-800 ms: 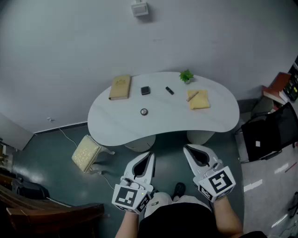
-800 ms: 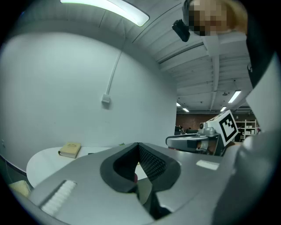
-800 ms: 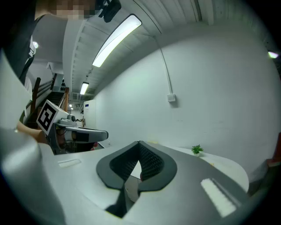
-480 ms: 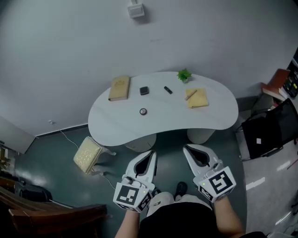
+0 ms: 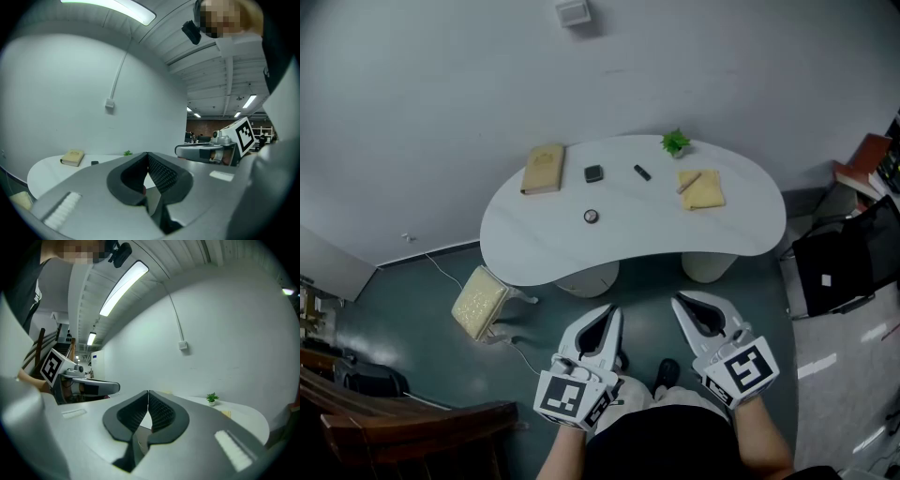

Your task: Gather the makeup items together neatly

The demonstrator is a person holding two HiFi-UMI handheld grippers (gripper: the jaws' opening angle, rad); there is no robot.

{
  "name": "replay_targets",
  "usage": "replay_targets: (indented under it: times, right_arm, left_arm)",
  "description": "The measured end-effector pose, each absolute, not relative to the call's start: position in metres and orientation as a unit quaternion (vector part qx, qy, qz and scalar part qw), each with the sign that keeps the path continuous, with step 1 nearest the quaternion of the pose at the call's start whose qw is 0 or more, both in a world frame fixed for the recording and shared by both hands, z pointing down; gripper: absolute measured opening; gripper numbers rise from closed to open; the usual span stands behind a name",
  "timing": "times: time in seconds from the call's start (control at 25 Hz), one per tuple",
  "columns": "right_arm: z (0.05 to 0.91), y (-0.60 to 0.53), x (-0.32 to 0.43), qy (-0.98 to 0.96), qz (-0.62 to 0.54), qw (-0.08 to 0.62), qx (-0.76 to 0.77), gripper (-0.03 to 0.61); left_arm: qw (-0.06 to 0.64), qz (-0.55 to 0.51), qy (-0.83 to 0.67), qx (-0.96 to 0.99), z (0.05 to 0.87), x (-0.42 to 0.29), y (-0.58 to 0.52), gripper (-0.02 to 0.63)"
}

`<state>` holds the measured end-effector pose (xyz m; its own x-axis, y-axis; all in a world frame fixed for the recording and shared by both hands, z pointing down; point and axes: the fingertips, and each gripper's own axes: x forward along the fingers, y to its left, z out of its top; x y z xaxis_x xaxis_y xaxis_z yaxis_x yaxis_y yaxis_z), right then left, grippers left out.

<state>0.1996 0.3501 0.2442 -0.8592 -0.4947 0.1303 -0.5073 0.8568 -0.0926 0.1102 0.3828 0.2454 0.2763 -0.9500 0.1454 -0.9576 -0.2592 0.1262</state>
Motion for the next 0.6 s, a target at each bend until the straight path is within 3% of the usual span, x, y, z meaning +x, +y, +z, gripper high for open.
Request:
replay_targets:
  times: [0.48, 0.6]
  right_arm:
    - [0.258, 0.333, 0.154, -0.967, 0.068, 0.075, 0.235, 0.018]
    - [0.258, 0.321, 0.142, -0.967, 0.064, 0.083, 0.23, 0.057]
  left_arm:
    - [0.104, 0.029, -0.611, 0.784, 0.255, 0.073, 0.364, 0.017]
    - [0.107, 0.029, -0.609, 0.785, 0.258, 0.061, 0.352, 0.04]
